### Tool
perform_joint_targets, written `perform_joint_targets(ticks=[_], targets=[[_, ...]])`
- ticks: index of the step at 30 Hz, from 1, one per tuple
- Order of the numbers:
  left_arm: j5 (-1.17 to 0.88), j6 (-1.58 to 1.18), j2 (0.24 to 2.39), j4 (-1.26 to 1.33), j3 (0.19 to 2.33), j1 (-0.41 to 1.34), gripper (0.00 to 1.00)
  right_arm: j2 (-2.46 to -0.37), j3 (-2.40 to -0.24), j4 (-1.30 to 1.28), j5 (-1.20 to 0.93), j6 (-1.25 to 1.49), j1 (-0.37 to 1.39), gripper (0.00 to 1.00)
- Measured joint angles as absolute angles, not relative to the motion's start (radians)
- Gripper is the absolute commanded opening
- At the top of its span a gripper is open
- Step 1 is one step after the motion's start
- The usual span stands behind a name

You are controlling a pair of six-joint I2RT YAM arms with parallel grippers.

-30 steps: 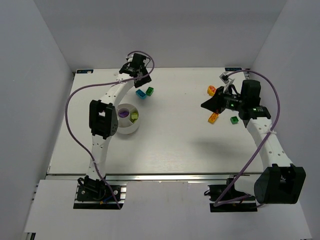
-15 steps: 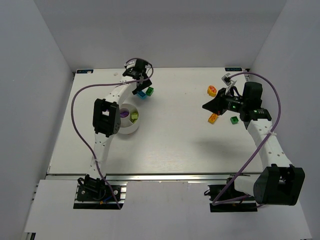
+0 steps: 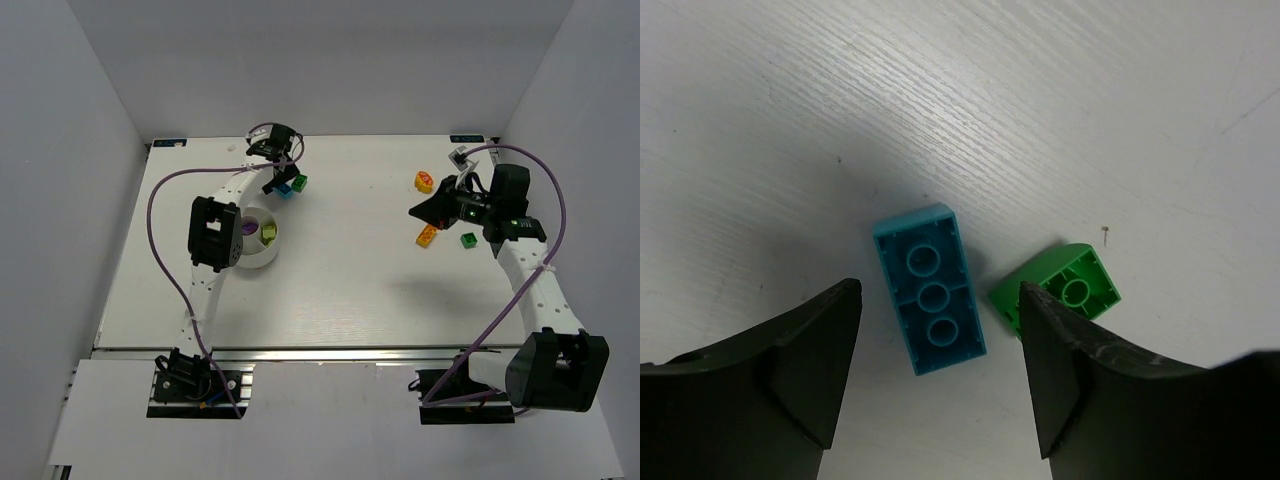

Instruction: Sort the legos into containers by color

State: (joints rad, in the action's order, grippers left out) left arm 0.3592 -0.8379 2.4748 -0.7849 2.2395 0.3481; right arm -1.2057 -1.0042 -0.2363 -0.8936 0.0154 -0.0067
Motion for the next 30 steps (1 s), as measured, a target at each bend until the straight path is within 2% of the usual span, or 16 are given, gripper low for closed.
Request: perform_joint_targets(ticks=[13, 17, 21, 25, 27, 28, 30], targets=[[0.355, -0.846, 2.507, -0.775, 2.24, 0.327, 0.64, -1.206, -1.004, -0.236, -0.893, 0.015, -0.028, 0.05], [0.35, -0.848, 2.521, -0.764, 2.244, 0.327, 0.58, -1.206, -1.004, -0.236, -0.893, 0.015, -0.034, 0.05], [0.341, -0.848, 2.529, -0.754, 2.254, 0.323, 0.46, -1.206, -1.004, -0.236, -0.893, 0.015, -0.038, 0.04], [0.328, -0.843, 2.529, -0.747, 2.255, 0.323, 0.27, -1.206, -1.004, -0.236, -0.893, 0.015, -0.04, 0.04], [0.317, -0.833, 2.529, -0.739, 2.255, 0.323, 0.21, -1.206, -1.004, -0.236, -0.893, 0.015, -0.04, 0.04], [0.304, -0.823, 2.529, -0.73, 2.255, 0.323, 0.15, -1.206, -1.003, -0.236, -0.894, 0.015, -0.041, 0.04], [0.276, -0.788, 2.524, -0.698, 2.247, 0.322, 0.11, -1.205, -1.0, -0.235, -0.896, 0.004, -0.046, 0.08]])
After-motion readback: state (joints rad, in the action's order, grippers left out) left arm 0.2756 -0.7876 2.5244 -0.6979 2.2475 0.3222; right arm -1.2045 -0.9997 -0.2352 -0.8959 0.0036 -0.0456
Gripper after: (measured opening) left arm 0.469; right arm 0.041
